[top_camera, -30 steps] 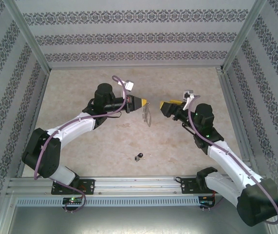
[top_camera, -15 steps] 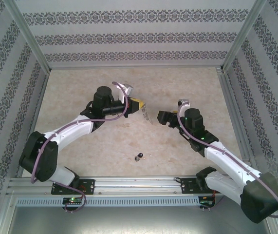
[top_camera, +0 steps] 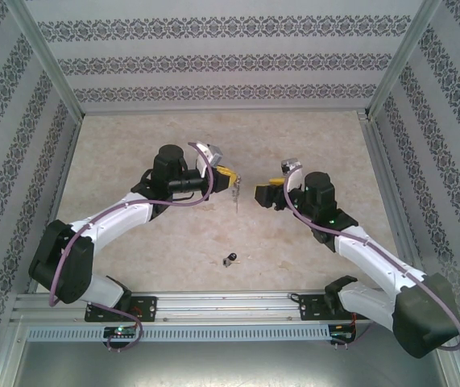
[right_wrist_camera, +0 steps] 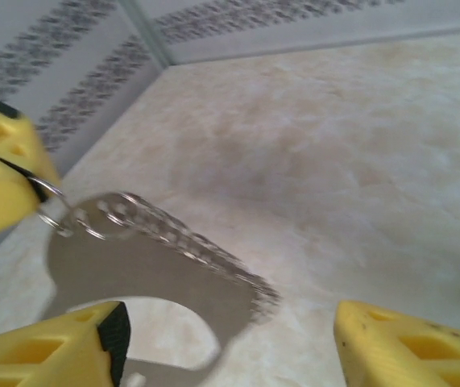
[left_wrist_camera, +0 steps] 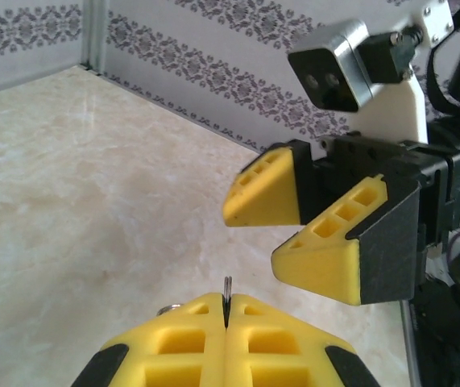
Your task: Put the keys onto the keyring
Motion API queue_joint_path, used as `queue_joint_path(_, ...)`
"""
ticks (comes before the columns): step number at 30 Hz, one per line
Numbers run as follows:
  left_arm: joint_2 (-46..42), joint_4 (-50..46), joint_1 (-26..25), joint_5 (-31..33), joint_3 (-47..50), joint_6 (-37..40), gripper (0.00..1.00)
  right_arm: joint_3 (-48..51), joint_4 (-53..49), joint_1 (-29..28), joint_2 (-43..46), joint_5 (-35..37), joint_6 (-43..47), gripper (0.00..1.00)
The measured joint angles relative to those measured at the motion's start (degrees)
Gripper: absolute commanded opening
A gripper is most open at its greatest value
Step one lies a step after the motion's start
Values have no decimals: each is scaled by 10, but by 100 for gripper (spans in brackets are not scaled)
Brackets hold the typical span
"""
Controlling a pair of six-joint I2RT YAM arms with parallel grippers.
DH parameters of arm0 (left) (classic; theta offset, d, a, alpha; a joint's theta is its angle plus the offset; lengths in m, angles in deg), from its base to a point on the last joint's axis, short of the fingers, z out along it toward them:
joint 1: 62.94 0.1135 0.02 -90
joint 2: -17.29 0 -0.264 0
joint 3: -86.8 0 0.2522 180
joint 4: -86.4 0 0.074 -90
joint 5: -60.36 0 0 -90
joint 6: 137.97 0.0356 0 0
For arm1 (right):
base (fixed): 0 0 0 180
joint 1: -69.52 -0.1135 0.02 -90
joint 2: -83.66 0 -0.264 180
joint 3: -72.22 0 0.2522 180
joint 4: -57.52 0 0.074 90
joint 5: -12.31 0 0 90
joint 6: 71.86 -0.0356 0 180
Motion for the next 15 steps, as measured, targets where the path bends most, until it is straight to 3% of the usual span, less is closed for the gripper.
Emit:
queue_joint_path(10,14,-21,0,-50,-21,0,0,-30,34,12,-23,-130,9,43)
queue_joint_path(15,19,-27,0,-66,-25,-2,0,-38,47,12,-38,-161,1,39)
